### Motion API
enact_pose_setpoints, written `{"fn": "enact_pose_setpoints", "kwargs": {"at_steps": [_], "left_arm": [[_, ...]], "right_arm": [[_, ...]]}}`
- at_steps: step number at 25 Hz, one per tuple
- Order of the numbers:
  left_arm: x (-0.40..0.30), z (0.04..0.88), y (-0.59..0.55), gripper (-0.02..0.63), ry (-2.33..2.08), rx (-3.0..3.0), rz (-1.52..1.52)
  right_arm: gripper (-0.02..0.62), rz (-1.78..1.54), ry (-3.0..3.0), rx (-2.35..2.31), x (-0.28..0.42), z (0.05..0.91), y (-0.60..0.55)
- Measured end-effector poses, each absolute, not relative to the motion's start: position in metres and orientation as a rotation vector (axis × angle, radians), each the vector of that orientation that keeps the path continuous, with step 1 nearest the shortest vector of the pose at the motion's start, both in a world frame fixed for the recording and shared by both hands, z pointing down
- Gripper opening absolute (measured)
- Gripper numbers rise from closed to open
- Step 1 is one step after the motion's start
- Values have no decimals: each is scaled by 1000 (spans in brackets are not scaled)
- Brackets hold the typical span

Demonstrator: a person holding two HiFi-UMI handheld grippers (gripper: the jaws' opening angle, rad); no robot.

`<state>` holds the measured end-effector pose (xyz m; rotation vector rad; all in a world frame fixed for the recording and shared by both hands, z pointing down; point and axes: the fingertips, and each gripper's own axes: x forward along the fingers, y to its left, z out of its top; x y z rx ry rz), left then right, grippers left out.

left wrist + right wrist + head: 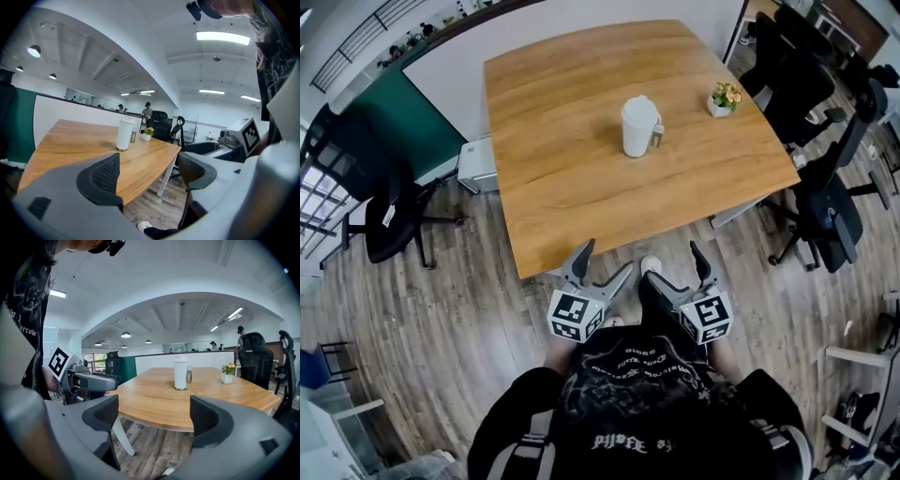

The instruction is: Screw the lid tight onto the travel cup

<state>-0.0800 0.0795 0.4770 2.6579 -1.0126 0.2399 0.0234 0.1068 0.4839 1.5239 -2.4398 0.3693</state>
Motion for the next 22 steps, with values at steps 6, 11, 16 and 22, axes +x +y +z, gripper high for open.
{"fn": "enact_pose_setpoints", "kwargs": {"at_steps": [6, 11, 16, 22], "left_arm": [[-61, 480, 12, 405, -1132, 2579, 228], [-34, 488, -47, 405, -1227, 2498, 208], [-10, 492, -89, 405, -1304, 2474, 229], [7, 511, -130, 405, -1382, 2429, 288]], "right_arm": [[449, 293, -2494, 1397, 47, 484, 23], [449, 258, -2540, 1290, 69, 484, -47], [444, 195, -2562, 1252, 98, 480, -96], [443, 193, -2600, 1145, 118, 486, -134]]}}
